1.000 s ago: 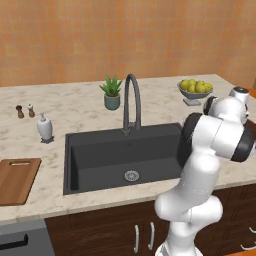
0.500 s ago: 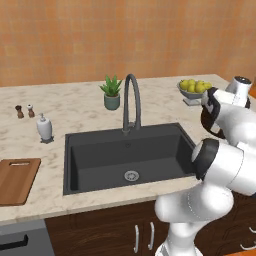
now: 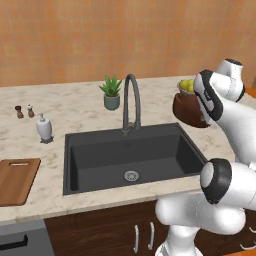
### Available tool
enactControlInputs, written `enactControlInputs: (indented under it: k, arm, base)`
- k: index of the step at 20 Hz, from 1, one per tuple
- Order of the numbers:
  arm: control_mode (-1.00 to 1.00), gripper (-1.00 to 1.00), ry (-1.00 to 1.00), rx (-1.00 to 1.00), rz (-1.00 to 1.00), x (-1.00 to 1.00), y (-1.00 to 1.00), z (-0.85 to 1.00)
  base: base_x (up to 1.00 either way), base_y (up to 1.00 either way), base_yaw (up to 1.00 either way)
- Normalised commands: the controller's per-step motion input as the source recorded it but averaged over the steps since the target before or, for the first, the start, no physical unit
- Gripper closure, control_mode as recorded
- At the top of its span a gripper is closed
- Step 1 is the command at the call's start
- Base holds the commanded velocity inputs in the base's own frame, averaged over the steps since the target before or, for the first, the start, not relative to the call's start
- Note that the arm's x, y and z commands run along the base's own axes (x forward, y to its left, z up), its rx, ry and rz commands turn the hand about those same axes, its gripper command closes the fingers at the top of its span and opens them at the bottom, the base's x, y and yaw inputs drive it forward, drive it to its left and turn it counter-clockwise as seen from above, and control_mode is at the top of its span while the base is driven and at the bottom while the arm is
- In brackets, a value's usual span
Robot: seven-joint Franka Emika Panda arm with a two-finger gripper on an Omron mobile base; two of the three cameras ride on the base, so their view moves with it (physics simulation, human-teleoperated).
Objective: Pick the eggplant from the sink and place it in the bowl. Then pick the bowl and place it in the microwave. Then close the microwave door and press the start button.
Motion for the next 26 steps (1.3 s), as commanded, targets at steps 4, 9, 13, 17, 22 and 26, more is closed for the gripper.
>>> enactControlInputs:
  k: [4, 9, 13, 17, 22, 26]
  arm:
    - [-1.00, 1.00, -0.12, -0.18, 0.24, -0.25, 0.81, 0.56]
    - [-1.00, 1.00, -0.21, -0.16, 0.08, -0.33, 0.67, 0.49]
    - [-1.00, 1.00, -0.24, -0.01, 0.02, -0.50, 0.20, 0.45]
    - [-1.00, 1.00, -0.13, 0.00, 0.06, -0.32, 0.35, 0.39]
    - [-1.00, 1.00, -0.05, 0.00, 0.05, -0.43, 0.22, 0.39]
    - [-1.00, 1.00, -0.13, 0.00, 0.01, -0.61, 0.10, 0.27]
  base:
    - [0.00, 0.00, 0.00]
    - [0.00, 0.00, 0.00]
    - [0.00, 0.00, 0.00]
    - [0.00, 0.00, 0.00]
    - [0.00, 0.00, 0.00]
    - [0.00, 0.00, 0.00]
